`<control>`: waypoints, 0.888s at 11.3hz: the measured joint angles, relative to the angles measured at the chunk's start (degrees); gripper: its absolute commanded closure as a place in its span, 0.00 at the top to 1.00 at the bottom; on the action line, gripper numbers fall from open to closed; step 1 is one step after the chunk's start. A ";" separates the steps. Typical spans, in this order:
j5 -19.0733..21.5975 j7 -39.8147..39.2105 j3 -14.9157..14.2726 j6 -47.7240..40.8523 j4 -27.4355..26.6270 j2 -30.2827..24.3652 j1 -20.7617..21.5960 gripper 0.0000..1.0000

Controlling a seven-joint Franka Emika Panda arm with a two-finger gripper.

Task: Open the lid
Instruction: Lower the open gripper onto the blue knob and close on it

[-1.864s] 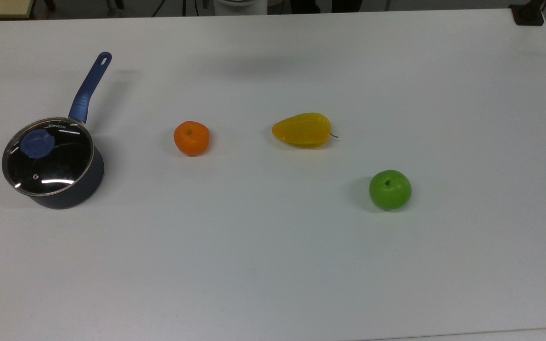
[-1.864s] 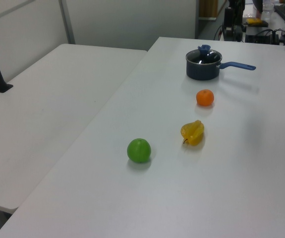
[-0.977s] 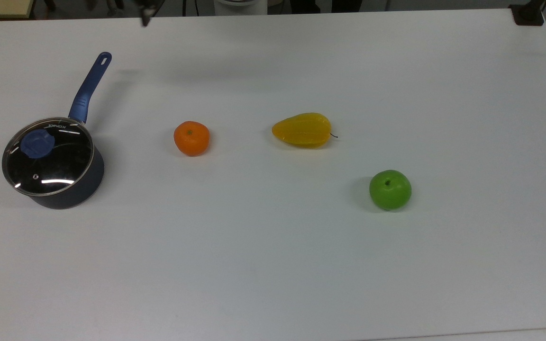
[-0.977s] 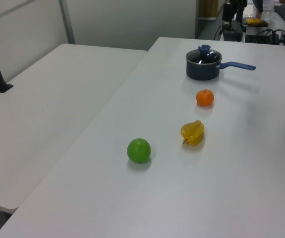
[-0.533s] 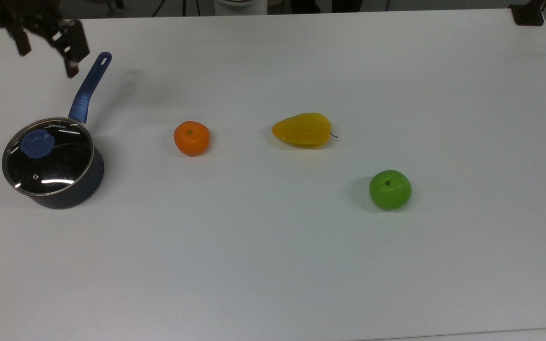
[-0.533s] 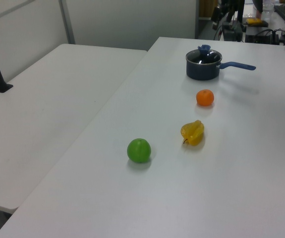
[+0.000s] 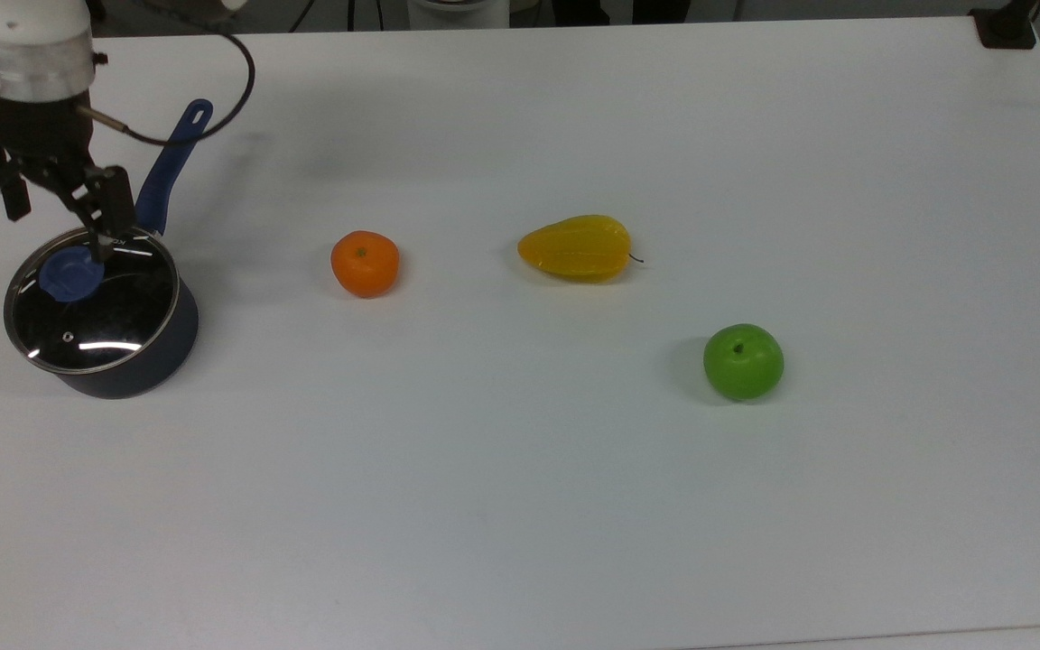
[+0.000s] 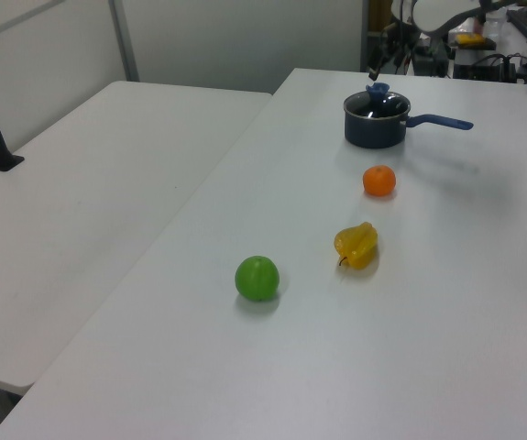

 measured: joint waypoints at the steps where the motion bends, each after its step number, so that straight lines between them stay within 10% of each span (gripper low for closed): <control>1: 0.00 0.08 0.00 1.99 0.01 1.33 -0.13 1.00; 6: 0.12 3.15 0.00 4.69 0.03 4.13 -0.94 0.99; 10: 0.15 4.77 0.04 4.69 0.02 4.73 -0.88 0.64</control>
